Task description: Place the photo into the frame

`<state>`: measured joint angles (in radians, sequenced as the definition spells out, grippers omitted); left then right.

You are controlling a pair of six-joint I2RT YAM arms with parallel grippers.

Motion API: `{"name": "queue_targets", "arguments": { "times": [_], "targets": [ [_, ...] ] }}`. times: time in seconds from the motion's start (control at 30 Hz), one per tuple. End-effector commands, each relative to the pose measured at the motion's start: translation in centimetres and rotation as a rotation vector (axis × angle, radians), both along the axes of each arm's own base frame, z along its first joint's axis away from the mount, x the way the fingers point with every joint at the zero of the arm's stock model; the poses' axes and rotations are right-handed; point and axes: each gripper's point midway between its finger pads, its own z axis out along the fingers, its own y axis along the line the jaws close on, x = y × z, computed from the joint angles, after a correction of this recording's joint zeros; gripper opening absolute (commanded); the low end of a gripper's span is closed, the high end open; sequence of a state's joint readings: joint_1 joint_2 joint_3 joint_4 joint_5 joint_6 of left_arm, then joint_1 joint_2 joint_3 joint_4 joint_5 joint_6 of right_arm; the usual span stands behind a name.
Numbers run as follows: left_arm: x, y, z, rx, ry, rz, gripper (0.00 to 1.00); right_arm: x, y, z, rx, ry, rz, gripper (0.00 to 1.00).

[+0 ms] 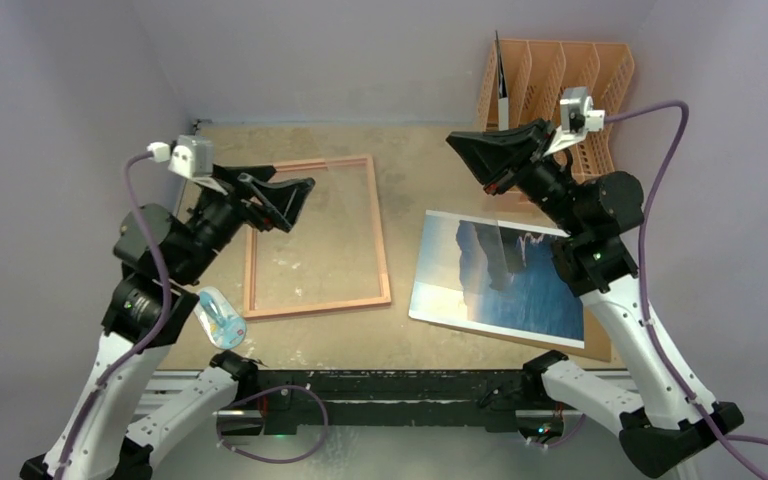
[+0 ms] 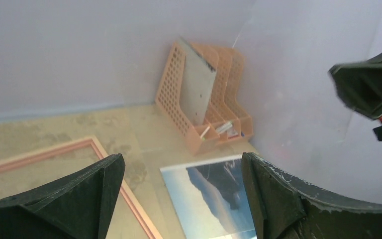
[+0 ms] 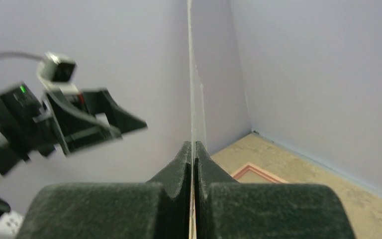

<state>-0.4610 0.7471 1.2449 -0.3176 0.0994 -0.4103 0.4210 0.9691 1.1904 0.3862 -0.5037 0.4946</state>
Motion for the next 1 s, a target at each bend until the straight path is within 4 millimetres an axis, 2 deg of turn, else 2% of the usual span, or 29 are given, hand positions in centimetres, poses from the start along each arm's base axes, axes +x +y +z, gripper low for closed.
{"name": "queue_targets", "arguments": {
  "times": [0.0, 0.1, 0.2, 0.33, 0.47, 0.63, 0.7, 0.77, 0.8, 0.87, 0.97],
  "targets": [
    [1.2, -1.9, -2.4, -0.135, 0.098, -0.058, 0.91, 1.3, -1.9, 3.2, 0.237, 0.156, -0.079, 0.0],
    [3.2, -2.6, -5.9, -0.222, 0.24, -0.03, 0.93, 2.2, -2.9, 3.9, 0.352, 0.249, -0.111, 0.0],
    [5.3, -3.7, -8.7, -0.218, 0.357, -0.014, 0.95, 2.6, -3.6, 4.3, 0.416, 0.306, -0.134, 0.0],
    [6.7, -6.2, -9.5, -0.203, 0.362, -0.108, 0.96, 2.4, -4.5, 5.1, 0.473, 0.339, -0.155, 0.0],
    [7.4, -9.5, -8.0, -0.194, 0.298, -0.298, 0.96, 2.2, -4.9, 5.8, 0.529, 0.377, -0.14, 0.0],
    [8.9, -10.9, -6.1, -0.184, 0.227, -0.363, 0.96, 1.8, -5.2, 6.8, 0.573, 0.396, -0.125, 0.0],
    [9.8, -10.2, -5.6, -0.172, 0.201, -0.371, 0.96, 1.7, -5.4, 7.1, 0.589, 0.396, -0.125, 0.0],
    [10.3, -8.0, -4.9, -0.199, 0.17, -0.408, 0.96, 1.7, -5.4, 7.4, 0.601, 0.398, -0.119, 0.0],
    [10.4, -6.8, -4.3, -0.225, 0.14, -0.435, 0.96, 1.6, -5.4, 7.6, 0.6, 0.397, -0.114, 0.0],
    [9.7, -5.5, -3.4, -0.26, 0.089, -0.523, 0.96, 1.6, -5.4, 7.8, 0.601, 0.396, -0.113, 0.0],
    [9.3, -5.7, -3.4, -0.282, 0.079, -0.62, 0.95, 1.6, -5.3, 8.2, 0.6, 0.39, -0.106, 0.0]
  ]
}}
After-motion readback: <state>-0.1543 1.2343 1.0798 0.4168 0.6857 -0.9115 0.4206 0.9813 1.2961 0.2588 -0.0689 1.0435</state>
